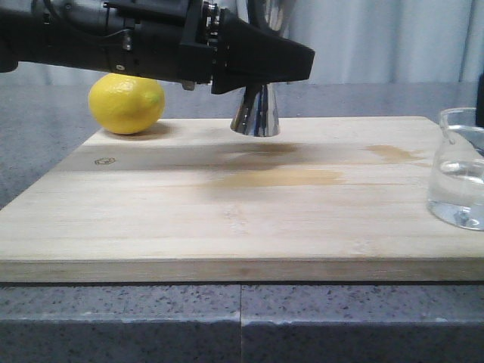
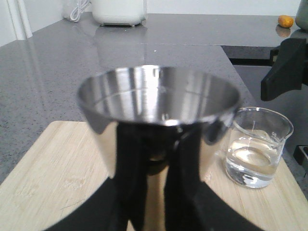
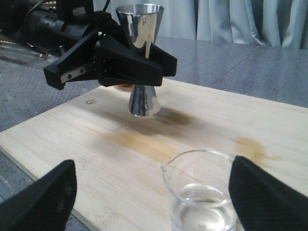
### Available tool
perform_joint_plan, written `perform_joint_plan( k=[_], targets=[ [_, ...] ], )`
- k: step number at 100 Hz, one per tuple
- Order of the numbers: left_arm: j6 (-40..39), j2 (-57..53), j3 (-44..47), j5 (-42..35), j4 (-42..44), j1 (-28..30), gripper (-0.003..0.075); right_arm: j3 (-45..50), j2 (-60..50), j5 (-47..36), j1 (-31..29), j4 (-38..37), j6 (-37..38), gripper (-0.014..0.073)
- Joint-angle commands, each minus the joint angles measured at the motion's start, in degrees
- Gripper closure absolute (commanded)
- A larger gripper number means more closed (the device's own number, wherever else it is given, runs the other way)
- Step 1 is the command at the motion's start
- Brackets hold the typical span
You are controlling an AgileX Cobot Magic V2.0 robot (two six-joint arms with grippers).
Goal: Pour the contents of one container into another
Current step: 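Hold the jigger raised while the right gripper reaches toward the glass beaker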
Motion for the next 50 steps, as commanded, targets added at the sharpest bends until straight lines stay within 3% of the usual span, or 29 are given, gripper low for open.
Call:
perform_joint_plan(
  k=[1,28,50],
  targets=[
    [0.0,-2.6,-1.7,4.5,-4.9,-0.4,0.0617,-0.6,0.3,-6.8,-0.3,-0.5,0.3,0.0009],
    [0.0,-2.6,-1.7,4.5,-4.9,-0.4,0.0617,1.0,0.3,-8.5,-6.8,-0.8,-1.2,0.0009],
    [0.0,-2.6,-1.7,4.5,-4.9,-0.4,0.0617,1.9,0.3,-10.0,-7.5,-1.0,-1.2,0.0009]
  ],
)
